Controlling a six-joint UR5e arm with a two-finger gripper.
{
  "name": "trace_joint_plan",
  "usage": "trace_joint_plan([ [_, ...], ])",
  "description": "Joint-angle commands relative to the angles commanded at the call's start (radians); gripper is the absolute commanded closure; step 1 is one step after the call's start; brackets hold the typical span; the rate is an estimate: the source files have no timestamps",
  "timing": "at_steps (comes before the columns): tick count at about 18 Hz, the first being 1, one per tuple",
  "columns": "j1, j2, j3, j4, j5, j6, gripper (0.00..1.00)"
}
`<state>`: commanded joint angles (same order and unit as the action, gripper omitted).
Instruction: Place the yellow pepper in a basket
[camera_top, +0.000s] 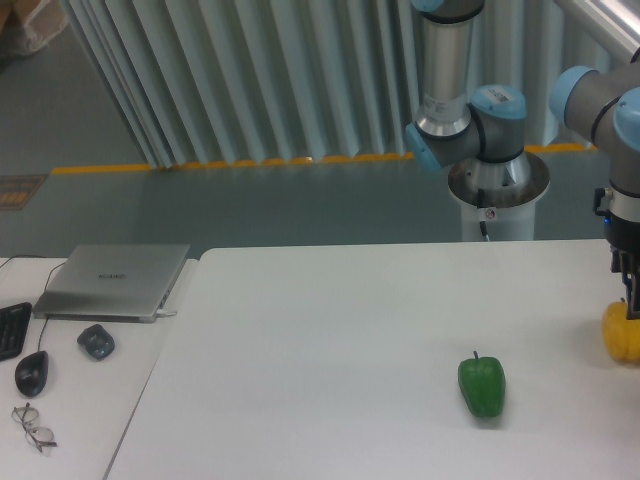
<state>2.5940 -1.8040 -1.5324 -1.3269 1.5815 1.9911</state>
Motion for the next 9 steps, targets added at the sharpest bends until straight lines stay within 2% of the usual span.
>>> trace_joint_plan([
  [7,0.003,0.000,-0.005,-0.003,0.002,0.002,0.00],
  [9,0.014,0.002,-0.032,0.008,-0.005,-0.005,0.00],
])
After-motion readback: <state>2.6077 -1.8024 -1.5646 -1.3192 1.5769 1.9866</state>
